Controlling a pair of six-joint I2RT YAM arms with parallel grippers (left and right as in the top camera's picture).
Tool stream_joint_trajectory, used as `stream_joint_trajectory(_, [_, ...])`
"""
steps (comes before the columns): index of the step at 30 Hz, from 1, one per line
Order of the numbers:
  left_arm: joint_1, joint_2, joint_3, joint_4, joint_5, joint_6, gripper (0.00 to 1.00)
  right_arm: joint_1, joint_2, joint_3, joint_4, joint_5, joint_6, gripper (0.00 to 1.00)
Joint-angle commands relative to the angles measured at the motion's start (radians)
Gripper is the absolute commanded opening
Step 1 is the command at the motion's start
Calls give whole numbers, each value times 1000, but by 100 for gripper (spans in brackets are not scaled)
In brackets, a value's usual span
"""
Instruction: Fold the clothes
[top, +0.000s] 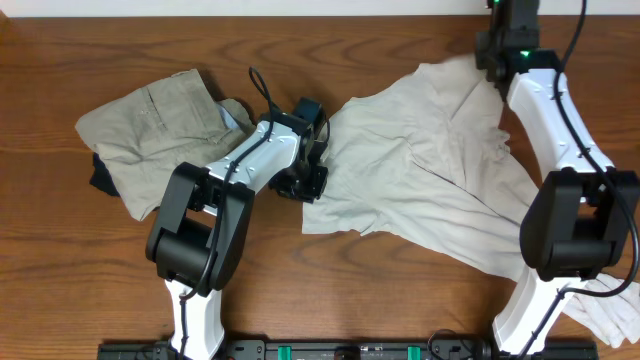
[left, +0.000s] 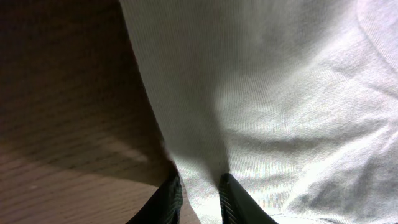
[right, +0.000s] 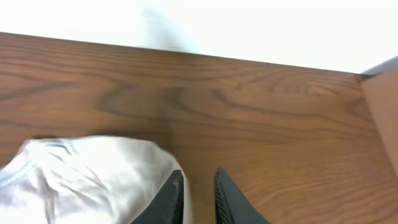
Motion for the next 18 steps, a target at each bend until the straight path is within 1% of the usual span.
stream_joint_trajectory(1, [1,41,-45,-3,-21,-2,24,-43,-25,22,-12,32,-21,15])
stream_joint_trajectory(3, [1,41,-45,-3,-21,-2,24,-74,-25,22,-40,79,15,12])
stream_joint_trajectory(4, [1,41,-45,-3,-21,-2,24,-85,-25,24,-67,63,22,12])
stream_joint_trajectory(5, [1,41,-45,-3,-21,-2,24,-93,-27,28,-113,13,24,18])
stream_joint_trajectory(6, [1,41,-45,-3,-21,-2,24,-98,-27,29,-156,-48,23,28])
stream_joint_trajectory(7, [1,41,-45,-3,-21,-2,24,-102,-27,29,-221,-129,23,48])
stream_joint_trajectory(8, [1,41,-45,0,-21,-2,24,-104,-26,28,-268,-181,24,59])
stream_joint_trajectory(9, [1,41,-45,2,-21,-2,24,-104,-21,25,-308,-227,32,63])
stream_joint_trajectory(11, [1,41,-45,5,-21,-2,24,-105,-9,8,-362,-262,97,65])
stream_joint_trajectory(14, [1,41,-45,3,-21,-2,25,-106,15,-12,-399,-269,178,64])
stream_joint_trajectory(18, [1,41,-45,4,-21,-2,25,-98,51,-18,-481,-331,262,60])
